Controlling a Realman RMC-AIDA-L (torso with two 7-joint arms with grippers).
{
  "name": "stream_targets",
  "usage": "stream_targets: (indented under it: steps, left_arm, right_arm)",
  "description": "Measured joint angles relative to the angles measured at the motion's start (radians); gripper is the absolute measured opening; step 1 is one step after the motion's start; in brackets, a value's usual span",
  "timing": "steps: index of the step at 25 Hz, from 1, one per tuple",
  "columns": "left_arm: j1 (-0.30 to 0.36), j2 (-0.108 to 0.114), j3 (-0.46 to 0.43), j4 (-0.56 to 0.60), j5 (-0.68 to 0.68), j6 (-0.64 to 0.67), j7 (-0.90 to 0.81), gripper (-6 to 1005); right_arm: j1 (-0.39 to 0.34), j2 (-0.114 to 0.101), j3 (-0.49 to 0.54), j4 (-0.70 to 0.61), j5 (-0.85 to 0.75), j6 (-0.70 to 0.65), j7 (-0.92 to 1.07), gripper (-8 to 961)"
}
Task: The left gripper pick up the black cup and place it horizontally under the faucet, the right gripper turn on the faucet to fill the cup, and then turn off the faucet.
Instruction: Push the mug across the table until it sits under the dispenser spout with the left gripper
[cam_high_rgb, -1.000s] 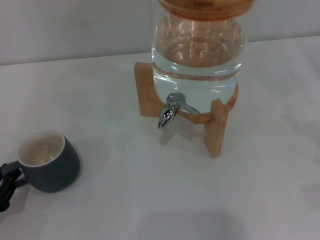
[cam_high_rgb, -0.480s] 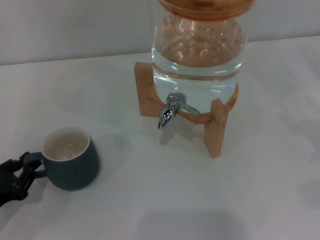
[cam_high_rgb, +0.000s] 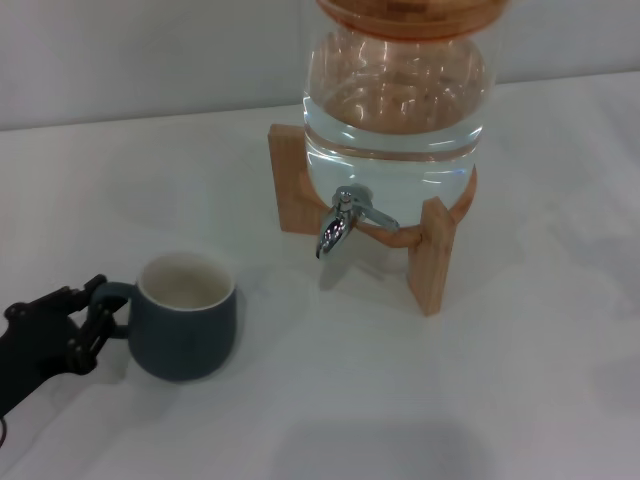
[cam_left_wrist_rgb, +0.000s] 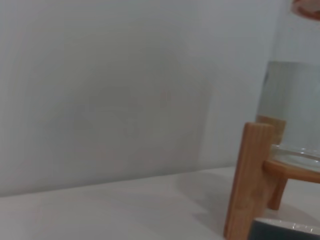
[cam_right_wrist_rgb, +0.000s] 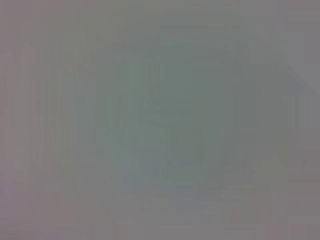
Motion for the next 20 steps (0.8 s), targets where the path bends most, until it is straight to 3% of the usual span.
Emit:
stream_targets:
  steps: [20]
  left_arm:
    - [-0.097,0.001,0.0,0.13,0.091,-0.109,0.115,170]
  right_arm:
    - [0.009,0.0,0.0,0.007,-0.001,0.002,0.0,801]
